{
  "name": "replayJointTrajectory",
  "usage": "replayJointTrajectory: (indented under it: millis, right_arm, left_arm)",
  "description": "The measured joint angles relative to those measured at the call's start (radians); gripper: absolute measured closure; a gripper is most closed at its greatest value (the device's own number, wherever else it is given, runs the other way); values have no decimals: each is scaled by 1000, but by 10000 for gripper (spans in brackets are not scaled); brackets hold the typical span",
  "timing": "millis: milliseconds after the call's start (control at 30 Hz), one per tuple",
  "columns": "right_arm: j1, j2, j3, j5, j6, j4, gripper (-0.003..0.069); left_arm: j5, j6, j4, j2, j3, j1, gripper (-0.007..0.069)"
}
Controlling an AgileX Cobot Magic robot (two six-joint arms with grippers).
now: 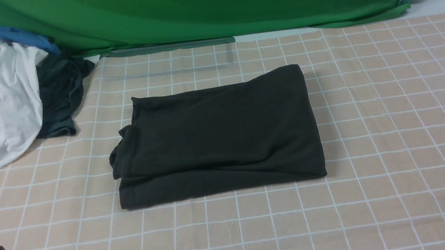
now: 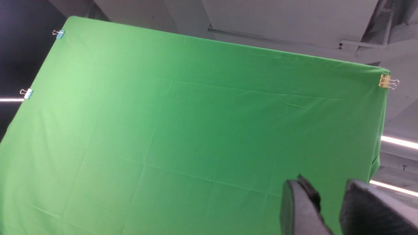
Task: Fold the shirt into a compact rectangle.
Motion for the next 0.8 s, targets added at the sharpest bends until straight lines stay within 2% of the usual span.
replayJointTrajectory:
  millis: [100, 233, 300, 600, 667, 800]
  right_arm:
    - [0, 0, 0, 16, 33, 0, 422]
    - [0, 1, 0, 138, 191, 0, 422]
    - [0, 5, 0, 208, 233, 0, 422]
    - [-1, 19, 4, 471, 277, 0, 422]
    - [-7, 6, 13, 488, 279, 0, 422]
    - [-124, -43, 79, 513, 297, 0, 422]
  left_arm:
    - [0, 0, 0, 0, 0, 0, 605]
    - [0, 0, 0, 0, 0, 0, 605]
    - [0, 0, 0, 0, 0, 0, 605]
    - [0, 5, 0, 0, 0, 0, 604]
    - [0, 5, 0, 0, 0, 0, 604]
    - [0, 5, 0, 0, 0, 0, 603]
